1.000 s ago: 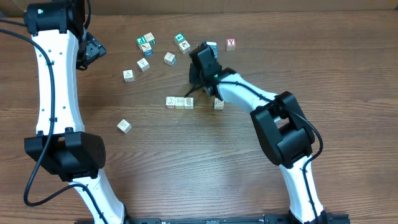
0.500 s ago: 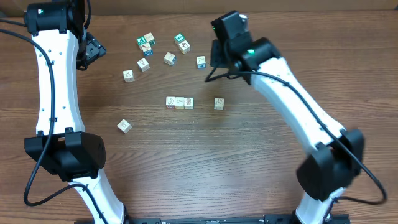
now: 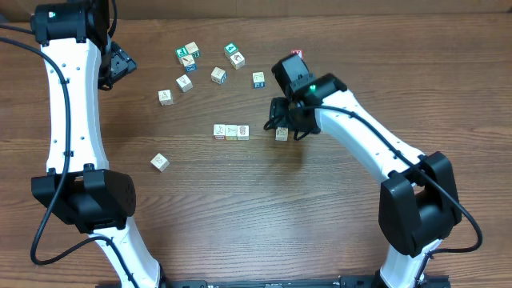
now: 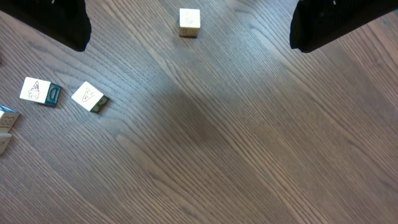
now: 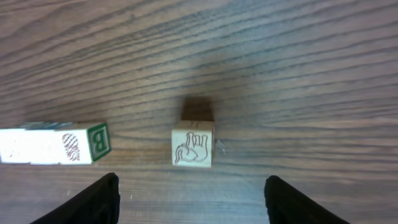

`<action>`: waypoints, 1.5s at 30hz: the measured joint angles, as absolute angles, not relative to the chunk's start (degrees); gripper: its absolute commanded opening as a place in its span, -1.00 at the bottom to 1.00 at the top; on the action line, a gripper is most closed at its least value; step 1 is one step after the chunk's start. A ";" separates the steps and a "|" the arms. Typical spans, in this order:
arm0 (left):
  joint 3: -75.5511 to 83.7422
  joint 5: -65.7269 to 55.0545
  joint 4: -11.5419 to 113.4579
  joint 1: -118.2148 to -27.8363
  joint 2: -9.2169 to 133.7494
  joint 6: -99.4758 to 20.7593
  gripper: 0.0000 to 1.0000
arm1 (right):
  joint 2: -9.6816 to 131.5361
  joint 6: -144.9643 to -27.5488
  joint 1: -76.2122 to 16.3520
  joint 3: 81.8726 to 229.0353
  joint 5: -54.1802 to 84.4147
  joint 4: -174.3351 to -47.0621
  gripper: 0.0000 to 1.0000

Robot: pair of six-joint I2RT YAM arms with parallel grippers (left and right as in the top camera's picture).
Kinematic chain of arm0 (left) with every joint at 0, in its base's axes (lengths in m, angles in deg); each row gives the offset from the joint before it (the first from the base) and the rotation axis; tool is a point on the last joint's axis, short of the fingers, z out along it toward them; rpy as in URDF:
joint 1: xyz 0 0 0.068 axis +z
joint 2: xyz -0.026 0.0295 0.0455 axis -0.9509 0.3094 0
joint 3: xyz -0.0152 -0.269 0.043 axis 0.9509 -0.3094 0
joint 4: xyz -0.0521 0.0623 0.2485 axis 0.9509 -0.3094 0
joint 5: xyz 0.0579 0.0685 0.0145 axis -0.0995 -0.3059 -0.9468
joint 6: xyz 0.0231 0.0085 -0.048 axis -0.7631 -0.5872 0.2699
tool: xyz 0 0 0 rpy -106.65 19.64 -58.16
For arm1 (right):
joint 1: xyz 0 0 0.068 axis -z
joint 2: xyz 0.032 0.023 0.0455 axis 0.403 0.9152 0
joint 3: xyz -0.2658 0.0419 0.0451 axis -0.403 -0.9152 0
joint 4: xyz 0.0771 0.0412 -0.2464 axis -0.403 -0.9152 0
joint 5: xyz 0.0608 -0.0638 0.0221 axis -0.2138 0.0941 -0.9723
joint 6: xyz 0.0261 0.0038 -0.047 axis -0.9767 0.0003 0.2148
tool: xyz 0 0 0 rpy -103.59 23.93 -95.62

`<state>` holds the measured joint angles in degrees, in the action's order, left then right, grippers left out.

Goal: Form a horizontal line
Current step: 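Position the open right gripper around the elephant block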

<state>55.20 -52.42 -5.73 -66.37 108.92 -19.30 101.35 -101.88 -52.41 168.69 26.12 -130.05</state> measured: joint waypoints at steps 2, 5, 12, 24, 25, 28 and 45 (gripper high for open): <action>55.20 -52.44 -5.73 -66.37 108.92 -19.30 0.99 | 101.35 -102.41 -52.54 165.19 25.95 -125.31 0.39; 55.20 -52.42 -5.73 -66.37 108.92 -19.30 1.00 | 101.35 -103.02 -53.02 159.99 25.90 -119.45 0.36; 55.20 -52.44 -5.73 -66.37 108.92 -19.30 1.00 | 101.46 -103.41 -53.87 154.87 25.53 -112.00 0.27; 55.20 -52.44 -5.73 -66.37 108.92 -19.30 0.99 | 101.46 -103.63 -53.85 154.61 27.17 -111.71 0.08; 55.20 -52.44 -5.73 -66.37 108.92 -19.28 1.00 | 101.46 -103.59 -53.85 154.61 27.22 -111.69 0.08; 55.20 -52.44 -5.73 -66.37 108.92 -19.30 1.00 | 101.46 -103.63 -53.87 154.61 27.24 -111.74 0.08; 55.20 -52.44 -5.73 -66.37 108.92 -19.30 1.00 | 101.46 -102.19 -53.87 154.61 28.50 -110.45 0.09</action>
